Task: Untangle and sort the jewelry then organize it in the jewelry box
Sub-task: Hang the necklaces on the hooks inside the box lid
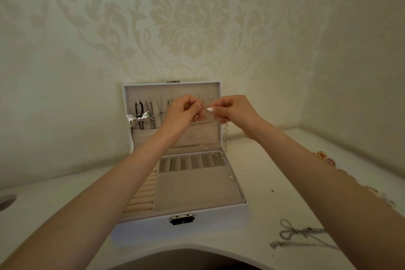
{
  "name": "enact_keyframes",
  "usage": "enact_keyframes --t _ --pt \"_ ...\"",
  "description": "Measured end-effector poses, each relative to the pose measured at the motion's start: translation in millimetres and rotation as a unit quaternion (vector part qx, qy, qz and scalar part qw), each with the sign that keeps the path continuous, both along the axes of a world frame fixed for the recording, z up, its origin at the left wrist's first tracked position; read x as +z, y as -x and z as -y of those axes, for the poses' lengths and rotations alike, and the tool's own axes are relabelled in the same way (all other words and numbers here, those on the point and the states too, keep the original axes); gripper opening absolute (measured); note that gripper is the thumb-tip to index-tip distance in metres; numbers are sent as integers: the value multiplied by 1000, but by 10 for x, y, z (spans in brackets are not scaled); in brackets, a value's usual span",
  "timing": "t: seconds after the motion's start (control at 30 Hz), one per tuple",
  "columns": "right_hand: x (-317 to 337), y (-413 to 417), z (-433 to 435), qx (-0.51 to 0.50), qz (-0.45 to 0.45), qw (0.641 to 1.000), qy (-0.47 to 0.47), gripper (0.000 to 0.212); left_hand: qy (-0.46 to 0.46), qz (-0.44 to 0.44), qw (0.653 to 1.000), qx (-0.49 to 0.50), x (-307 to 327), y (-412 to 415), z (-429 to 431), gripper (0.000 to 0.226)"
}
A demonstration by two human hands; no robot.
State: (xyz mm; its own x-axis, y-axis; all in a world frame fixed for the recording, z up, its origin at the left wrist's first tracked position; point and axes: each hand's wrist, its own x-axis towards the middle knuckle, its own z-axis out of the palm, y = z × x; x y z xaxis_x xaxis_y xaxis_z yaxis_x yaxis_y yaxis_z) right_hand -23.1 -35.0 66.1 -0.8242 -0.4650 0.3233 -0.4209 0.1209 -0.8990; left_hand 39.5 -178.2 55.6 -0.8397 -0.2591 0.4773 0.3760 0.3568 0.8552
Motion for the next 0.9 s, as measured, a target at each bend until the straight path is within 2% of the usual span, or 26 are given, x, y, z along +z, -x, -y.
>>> enact_keyframes --t 0.1,0.2,0.3,0.6,0.77,0.9 --pt "3 -3 8 -8 12 1000 19 12 -20 52 998 -41 3 -39 10 19" --pt "22 -4 2 -5 18 999 32 20 17 102 993 -64 -22 -54 33 20" --pt "37 -23 16 13 41 998 51 19 35 141 986 -87 -49 -59 22 21" --pt "44 -26 2 21 88 992 83 22 53 155 983 -80 -33 -48 41 26" --pt "100 -30 15 52 126 982 127 18 72 195 972 -109 -28 -99 -5 27" --pt "113 -38 40 59 114 986 110 19 57 223 963 -139 -52 -121 -43 23"
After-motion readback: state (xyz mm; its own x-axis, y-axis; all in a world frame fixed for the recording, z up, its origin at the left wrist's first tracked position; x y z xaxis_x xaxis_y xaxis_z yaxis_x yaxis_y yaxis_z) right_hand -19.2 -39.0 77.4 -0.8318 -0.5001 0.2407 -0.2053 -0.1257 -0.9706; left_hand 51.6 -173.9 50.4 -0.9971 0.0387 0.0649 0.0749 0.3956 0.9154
